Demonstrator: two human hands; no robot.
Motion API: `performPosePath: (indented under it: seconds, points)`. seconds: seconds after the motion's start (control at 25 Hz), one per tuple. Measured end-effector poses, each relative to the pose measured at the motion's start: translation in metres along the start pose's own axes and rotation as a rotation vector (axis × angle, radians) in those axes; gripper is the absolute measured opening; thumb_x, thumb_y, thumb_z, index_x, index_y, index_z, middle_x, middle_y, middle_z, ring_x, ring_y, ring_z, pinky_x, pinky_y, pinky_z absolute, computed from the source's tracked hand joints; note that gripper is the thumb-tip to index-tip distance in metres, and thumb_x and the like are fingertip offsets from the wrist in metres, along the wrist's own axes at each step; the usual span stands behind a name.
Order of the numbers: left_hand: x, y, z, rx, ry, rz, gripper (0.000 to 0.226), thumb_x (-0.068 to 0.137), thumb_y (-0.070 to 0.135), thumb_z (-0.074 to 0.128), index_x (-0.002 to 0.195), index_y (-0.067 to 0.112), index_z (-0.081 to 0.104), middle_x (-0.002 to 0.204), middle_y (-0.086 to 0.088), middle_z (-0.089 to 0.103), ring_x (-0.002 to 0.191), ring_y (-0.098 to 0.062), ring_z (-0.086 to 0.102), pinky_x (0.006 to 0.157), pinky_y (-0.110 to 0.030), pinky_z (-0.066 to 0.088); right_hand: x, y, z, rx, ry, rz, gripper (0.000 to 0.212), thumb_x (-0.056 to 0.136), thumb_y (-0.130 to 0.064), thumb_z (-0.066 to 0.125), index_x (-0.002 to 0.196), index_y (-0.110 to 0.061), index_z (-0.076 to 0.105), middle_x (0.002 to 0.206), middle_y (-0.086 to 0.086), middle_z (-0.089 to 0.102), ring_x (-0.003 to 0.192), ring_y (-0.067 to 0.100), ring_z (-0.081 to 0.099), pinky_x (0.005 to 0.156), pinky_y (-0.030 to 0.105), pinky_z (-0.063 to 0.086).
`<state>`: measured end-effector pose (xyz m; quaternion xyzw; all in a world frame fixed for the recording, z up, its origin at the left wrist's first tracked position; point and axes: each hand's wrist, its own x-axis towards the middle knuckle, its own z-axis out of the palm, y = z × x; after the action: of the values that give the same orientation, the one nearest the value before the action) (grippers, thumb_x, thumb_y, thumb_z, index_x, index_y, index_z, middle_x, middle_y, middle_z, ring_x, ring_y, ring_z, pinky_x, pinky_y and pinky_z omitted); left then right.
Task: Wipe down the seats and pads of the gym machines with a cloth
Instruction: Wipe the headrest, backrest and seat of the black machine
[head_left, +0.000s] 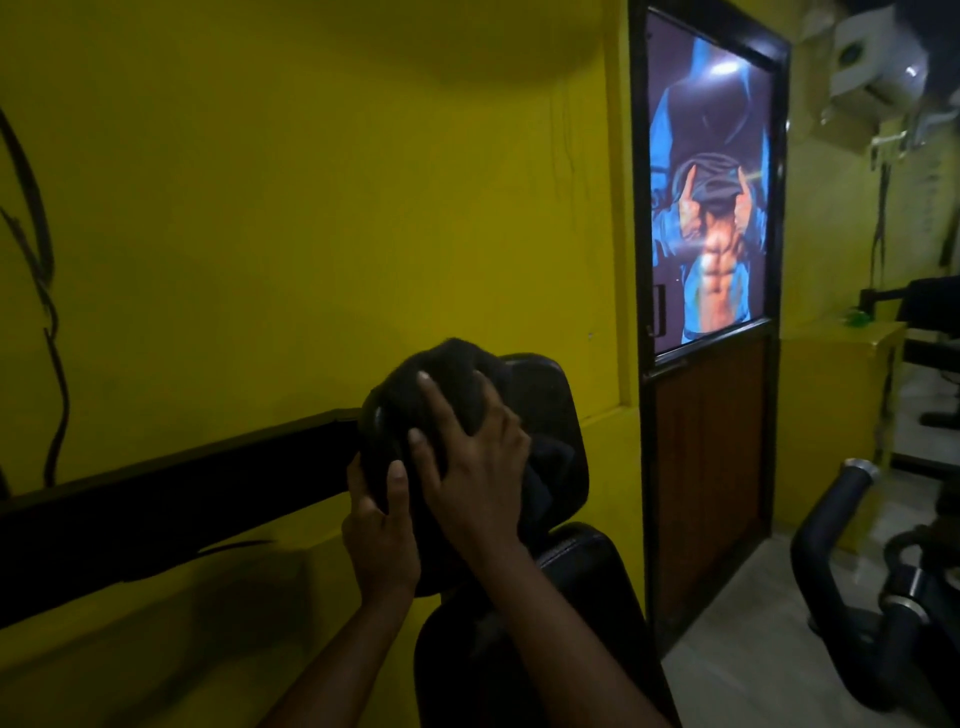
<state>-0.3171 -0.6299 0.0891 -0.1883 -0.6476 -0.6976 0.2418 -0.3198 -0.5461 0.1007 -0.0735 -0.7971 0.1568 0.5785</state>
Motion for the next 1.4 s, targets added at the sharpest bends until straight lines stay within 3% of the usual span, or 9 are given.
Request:
performPosePath:
  seconds: [0.12, 0.2, 0.32, 0.52, 0.6, 0.8, 0.96, 1.2, 1.4]
  points:
    - [-0.001, 0.001, 0.0, -0.002, 0.001, 0.004, 0.134, 0.042, 0.102, 0.017, 0.139, 0.012, 0.038, 0.097, 0.002, 0.053, 0.07, -0.005, 0.048, 0.051, -0.006, 0.038, 0.045, 0.003, -0.003, -0.042, -0.055, -0.211, 0.048, 0.089, -0.057, 0.033, 0.131, -0.039, 0.046, 0.137, 0.008, 0.044, 0.119, 0.026, 0.039, 0.089, 0.039, 0.032]
    - [-0.001, 0.002, 0.001, -0.006, 0.013, -0.012, 0.137, 0.039, 0.102, 0.017, 0.14, 0.012, 0.037, 0.097, 0.003, 0.052, 0.069, 0.0, 0.046, 0.052, -0.004, 0.039, 0.076, 0.029, -0.008, -0.099, -0.105, -0.143, 0.051, 0.086, -0.06, 0.029, 0.12, -0.033, 0.057, 0.125, 0.008, 0.052, 0.112, 0.03, 0.045, 0.084, 0.04, 0.034]
    - [0.001, 0.002, 0.001, -0.009, 0.018, -0.003, 0.135, 0.04, 0.102, 0.019, 0.138, 0.01, 0.04, 0.095, 0.004, 0.053, 0.069, 0.004, 0.047, 0.053, -0.002, 0.039, 0.092, 0.047, -0.009, -0.19, -0.13, -0.05, 0.052, 0.085, -0.06, 0.029, 0.113, -0.029, 0.06, 0.115, 0.009, 0.055, 0.108, 0.03, 0.046, 0.084, 0.041, 0.032]
    - [0.0, 0.001, 0.004, 0.008, 0.043, 0.018, 0.131, 0.042, 0.1, 0.021, 0.137, 0.011, 0.041, 0.096, 0.005, 0.053, 0.072, -0.004, 0.051, 0.052, -0.004, 0.038, 0.088, 0.032, -0.007, -0.094, -0.104, -0.295, 0.049, 0.085, -0.056, 0.032, 0.108, -0.027, 0.064, 0.102, 0.01, 0.061, 0.095, 0.03, 0.053, 0.077, 0.04, 0.037]
    - [0.0, 0.001, 0.004, 0.019, 0.054, 0.022, 0.126, 0.046, 0.097, 0.025, 0.135, 0.009, 0.042, 0.092, 0.004, 0.054, 0.074, -0.01, 0.056, 0.052, -0.002, 0.039, 0.092, 0.062, -0.006, -0.097, -0.053, -0.149, 0.049, 0.084, -0.057, 0.032, 0.108, -0.028, 0.064, 0.106, 0.01, 0.06, 0.098, 0.031, 0.053, 0.079, 0.041, 0.037]
    - [0.0, 0.0, 0.005, -0.019, 0.027, 0.042, 0.13, 0.046, 0.1, 0.022, 0.133, 0.005, 0.044, 0.083, 0.016, 0.053, 0.067, 0.01, 0.047, 0.052, 0.001, 0.038, 0.084, 0.1, -0.008, 0.023, -0.024, 0.203, 0.043, 0.088, -0.054, 0.043, 0.121, -0.029, 0.054, 0.116, 0.012, 0.053, 0.107, 0.033, 0.049, 0.088, 0.044, 0.04]
    - [-0.001, 0.004, 0.005, -0.007, 0.026, 0.034, 0.132, 0.046, 0.1, 0.02, 0.134, 0.005, 0.042, 0.092, 0.003, 0.054, 0.068, 0.007, 0.045, 0.052, 0.002, 0.037, 0.037, 0.118, -0.015, 0.276, -0.048, 0.552, 0.048, 0.093, -0.051, 0.04, 0.137, -0.032, 0.035, 0.119, 0.014, 0.054, 0.11, 0.035, 0.052, 0.089, 0.043, 0.043]
    - [-0.002, -0.001, 0.004, 0.059, 0.05, 0.038, 0.135, 0.043, 0.101, 0.011, 0.137, 0.009, 0.039, 0.107, -0.011, 0.062, 0.086, -0.025, 0.058, 0.052, -0.006, 0.032, -0.019, 0.115, -0.017, 0.239, -0.126, 0.775, 0.058, 0.094, -0.056, 0.031, 0.144, -0.028, 0.023, 0.129, 0.018, 0.05, 0.118, 0.037, 0.048, 0.099, 0.046, 0.037]
    - [-0.002, -0.002, 0.004, 0.078, 0.047, 0.049, 0.131, 0.048, 0.098, 0.014, 0.139, 0.008, 0.036, 0.116, -0.017, 0.062, 0.095, -0.029, 0.059, 0.052, -0.004, 0.034, -0.051, 0.078, -0.021, 0.188, -0.129, 0.887, 0.063, 0.095, -0.051, 0.034, 0.149, -0.026, 0.012, 0.134, 0.022, 0.043, 0.121, 0.038, 0.044, 0.1, 0.044, 0.033]
